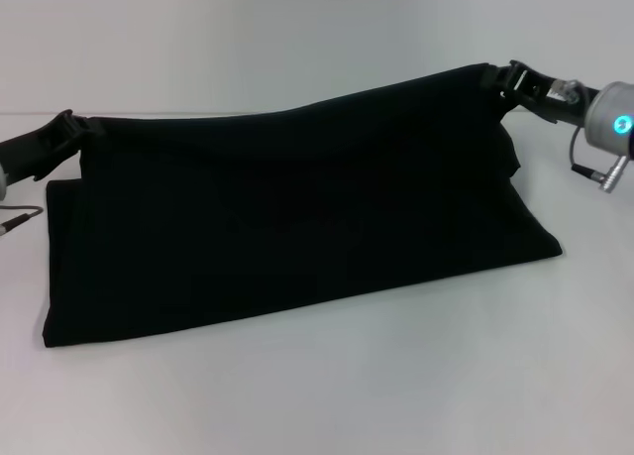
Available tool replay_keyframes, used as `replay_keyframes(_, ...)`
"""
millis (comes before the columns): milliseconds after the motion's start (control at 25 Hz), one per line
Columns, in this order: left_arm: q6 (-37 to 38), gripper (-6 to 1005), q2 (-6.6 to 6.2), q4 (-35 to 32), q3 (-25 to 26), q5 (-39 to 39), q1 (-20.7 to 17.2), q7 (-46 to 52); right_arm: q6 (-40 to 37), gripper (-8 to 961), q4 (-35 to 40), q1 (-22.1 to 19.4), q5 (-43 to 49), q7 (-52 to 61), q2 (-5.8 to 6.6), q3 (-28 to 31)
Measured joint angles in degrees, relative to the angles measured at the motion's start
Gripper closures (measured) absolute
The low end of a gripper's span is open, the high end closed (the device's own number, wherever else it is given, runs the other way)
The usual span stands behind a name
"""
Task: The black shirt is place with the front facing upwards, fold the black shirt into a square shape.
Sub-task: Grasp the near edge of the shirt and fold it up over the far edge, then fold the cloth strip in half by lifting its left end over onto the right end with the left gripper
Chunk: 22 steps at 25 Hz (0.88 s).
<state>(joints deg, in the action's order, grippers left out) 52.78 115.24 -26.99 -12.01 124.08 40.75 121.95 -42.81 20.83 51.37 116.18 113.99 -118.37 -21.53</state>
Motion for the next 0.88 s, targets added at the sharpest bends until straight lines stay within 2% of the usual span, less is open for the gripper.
replay_keyframes(160, -7.1, 919, 1.75, 1.0, 0.0, -2.6, 1.0, -2.4, 5.8, 904, -1.2, 1.1, -0.5, -6.3, -1.37, 0.0)
replay_keyframes(280, -11.1, 896, 2.74, 2.6, 0.0, -5.8, 1.5, -7.3, 8.7, 888, -3.6, 1.6, -3.5, -12.1, -1.54, 0.0)
replay_keyframes(400, -13.7, 874, 3.16, 3.9, -0.1, -9.0, 1.8, -11.2, 10.2, 873, -5.4, 1.3, -9.1, -17.2, -1.52, 0.1)
replay_keyframes(520, -15.2, 746, 3.26, 4.3, -0.1, -9.7, 1.9, -12.0, 10.3, 857, -6.0, 0.7, -11.9, -19.4, -1.47, 0.1)
replay_keyframes(640, -15.9, 619, 3.27, 4.3, -0.1, -9.8, 1.9, -12.2, 10.2, 720, -6.0, 0.2, -12.0, -19.6, -1.48, 0.1)
replay_keyframes(760, -13.0, 554, 2.82, 4.1, -0.1, -9.8, 1.1, -12.2, 7.8, 560, -5.4, -1.1, -12.0, -19.3, -1.25, 0.4)
replay_keyframes(840, -7.1, 510, 1.66, 4.0, 0.0, -9.8, -0.3, -11.5, 2.7, 423, -4.4, -2.9, -12.1, -19.3, -0.61, 0.4)
replay_keyframes(880, -3.1, 488, 0.8, 4.1, 0.0, -9.8, -1.1, -10.4, -2.0, 415, -3.6, -4.1, -12.1, -19.6, -0.1, 0.3)
